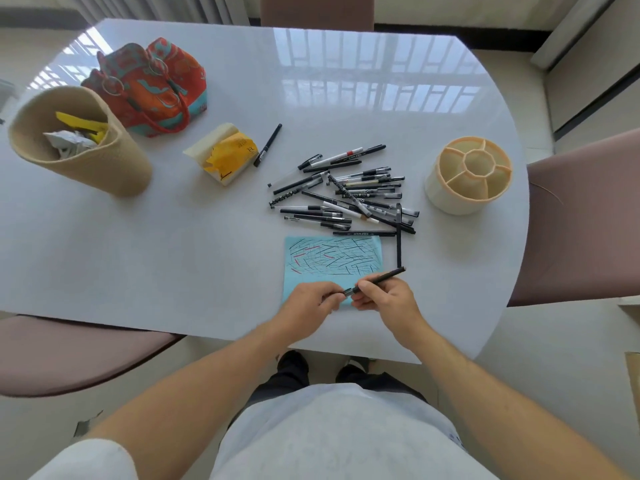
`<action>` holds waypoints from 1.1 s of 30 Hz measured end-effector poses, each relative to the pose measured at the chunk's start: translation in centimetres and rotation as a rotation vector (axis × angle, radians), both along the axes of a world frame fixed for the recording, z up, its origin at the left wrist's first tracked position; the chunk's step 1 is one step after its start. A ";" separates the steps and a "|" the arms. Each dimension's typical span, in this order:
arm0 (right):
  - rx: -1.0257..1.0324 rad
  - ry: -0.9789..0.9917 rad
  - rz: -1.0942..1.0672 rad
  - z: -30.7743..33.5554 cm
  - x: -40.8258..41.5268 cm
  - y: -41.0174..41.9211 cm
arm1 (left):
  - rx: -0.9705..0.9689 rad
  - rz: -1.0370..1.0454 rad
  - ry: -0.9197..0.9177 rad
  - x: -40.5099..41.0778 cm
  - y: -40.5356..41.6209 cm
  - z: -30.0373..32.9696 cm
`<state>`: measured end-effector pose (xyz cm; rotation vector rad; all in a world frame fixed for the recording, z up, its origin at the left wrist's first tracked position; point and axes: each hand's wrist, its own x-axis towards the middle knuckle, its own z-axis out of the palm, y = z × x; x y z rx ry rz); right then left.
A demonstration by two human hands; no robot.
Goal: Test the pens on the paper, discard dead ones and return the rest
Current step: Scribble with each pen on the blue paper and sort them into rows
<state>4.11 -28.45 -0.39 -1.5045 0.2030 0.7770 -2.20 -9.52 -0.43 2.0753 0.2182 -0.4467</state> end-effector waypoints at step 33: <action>-0.225 -0.319 -0.101 -2.4 -3.0 6.0 | 0.417 -0.096 -0.449 -4.3 7.4 -3.2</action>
